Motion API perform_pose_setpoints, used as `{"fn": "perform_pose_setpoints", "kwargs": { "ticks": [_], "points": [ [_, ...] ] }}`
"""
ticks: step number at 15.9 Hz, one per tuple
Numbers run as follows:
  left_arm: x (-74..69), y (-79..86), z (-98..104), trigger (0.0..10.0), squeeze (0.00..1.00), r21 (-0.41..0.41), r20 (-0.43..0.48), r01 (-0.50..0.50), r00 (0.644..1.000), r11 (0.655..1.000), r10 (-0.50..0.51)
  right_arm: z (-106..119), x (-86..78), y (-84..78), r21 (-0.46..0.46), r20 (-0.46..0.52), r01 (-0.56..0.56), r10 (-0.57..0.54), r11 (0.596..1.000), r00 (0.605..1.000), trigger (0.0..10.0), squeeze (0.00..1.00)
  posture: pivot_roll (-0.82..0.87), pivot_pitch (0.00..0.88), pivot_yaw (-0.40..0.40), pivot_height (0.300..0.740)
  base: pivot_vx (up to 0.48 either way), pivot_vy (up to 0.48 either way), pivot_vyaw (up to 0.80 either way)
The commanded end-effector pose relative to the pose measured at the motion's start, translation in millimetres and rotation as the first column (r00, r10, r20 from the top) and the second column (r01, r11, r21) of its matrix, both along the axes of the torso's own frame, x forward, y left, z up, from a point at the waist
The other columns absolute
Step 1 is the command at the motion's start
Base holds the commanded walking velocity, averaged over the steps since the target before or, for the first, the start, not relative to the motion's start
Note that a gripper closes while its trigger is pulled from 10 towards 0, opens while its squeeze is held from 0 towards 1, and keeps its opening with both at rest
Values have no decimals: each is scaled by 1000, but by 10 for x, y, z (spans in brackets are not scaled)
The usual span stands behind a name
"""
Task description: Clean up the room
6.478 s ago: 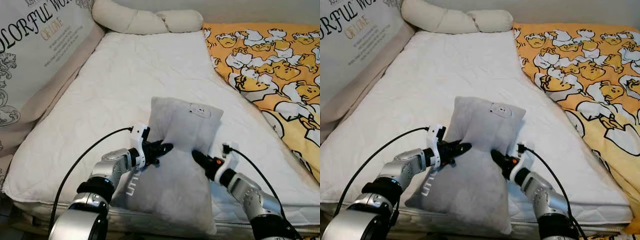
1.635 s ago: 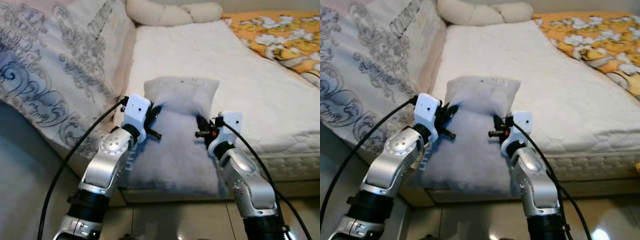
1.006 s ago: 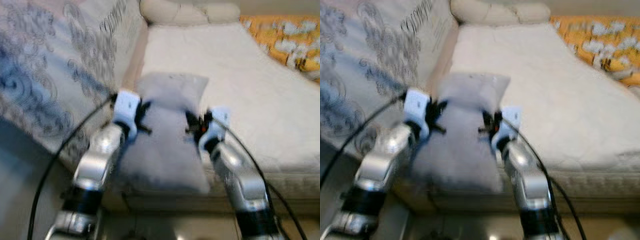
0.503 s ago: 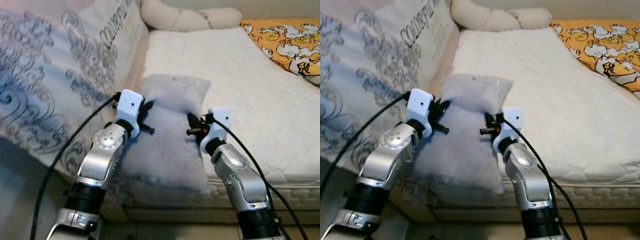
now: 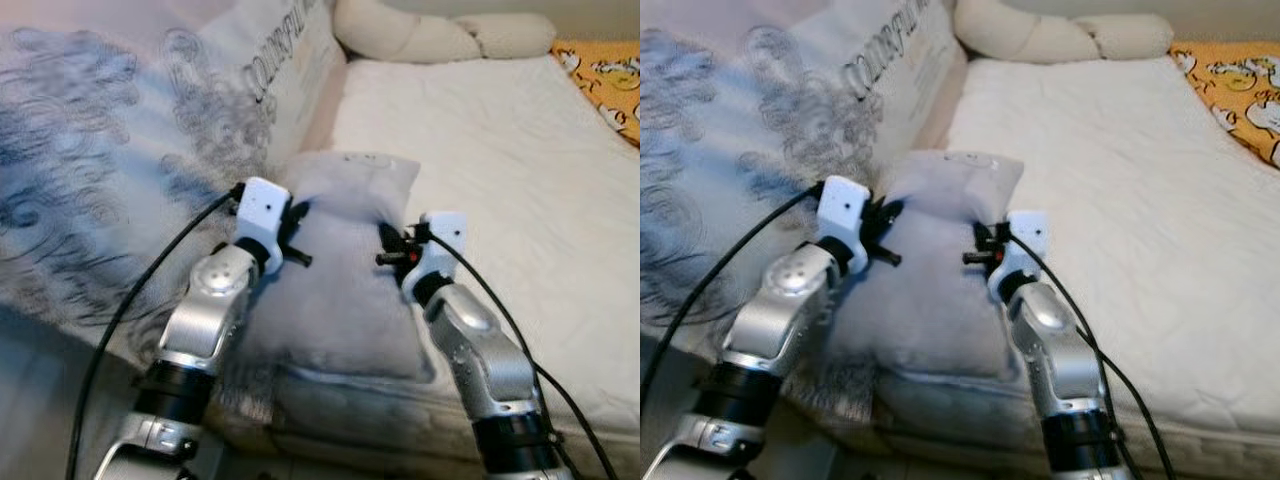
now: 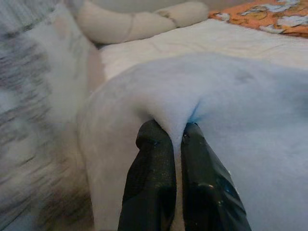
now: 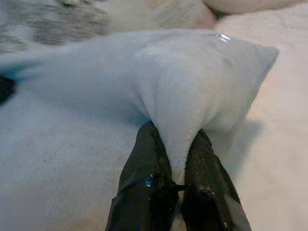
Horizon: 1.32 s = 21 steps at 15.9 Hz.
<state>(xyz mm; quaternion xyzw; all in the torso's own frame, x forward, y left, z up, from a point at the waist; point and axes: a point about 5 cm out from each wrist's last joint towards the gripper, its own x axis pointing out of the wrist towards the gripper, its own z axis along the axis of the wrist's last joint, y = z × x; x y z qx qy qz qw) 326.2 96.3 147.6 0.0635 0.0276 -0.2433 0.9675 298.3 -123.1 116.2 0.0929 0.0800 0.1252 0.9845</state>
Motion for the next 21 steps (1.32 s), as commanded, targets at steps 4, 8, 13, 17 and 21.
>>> {"fn": "perform_pose_setpoints", "kwargs": {
  "ticks": [4,8,13,17,21],
  "points": [
    [67,-9,155,10000,0,4,68,18,998,1000,-18,46,16,-92,6,13,59,-59,998,998,10000,0,-71,0,69,740,365,0,0],
    [86,-79,190,10000,0,31,86,42,995,999,-45,51,8,-94,11,15,55,-55,998,998,10000,0,-72,0,70,740,361,0,-325],
    [56,-3,167,10000,0,50,81,20,996,999,-24,32,4,-68,4,6,39,-39,999,999,10000,0,-64,0,66,740,0,0,0],
    [51,-4,143,10000,0,58,74,18,997,998,-22,17,15,-63,2,0,37,-37,999,999,10000,0,-61,0,63,740,0,0,0],
    [70,-24,152,10000,0,63,75,30,997,998,-35,19,37,-63,0,-1,46,-46,999,999,10000,0,-62,0,67,740,0,0,0]
  ]
}}
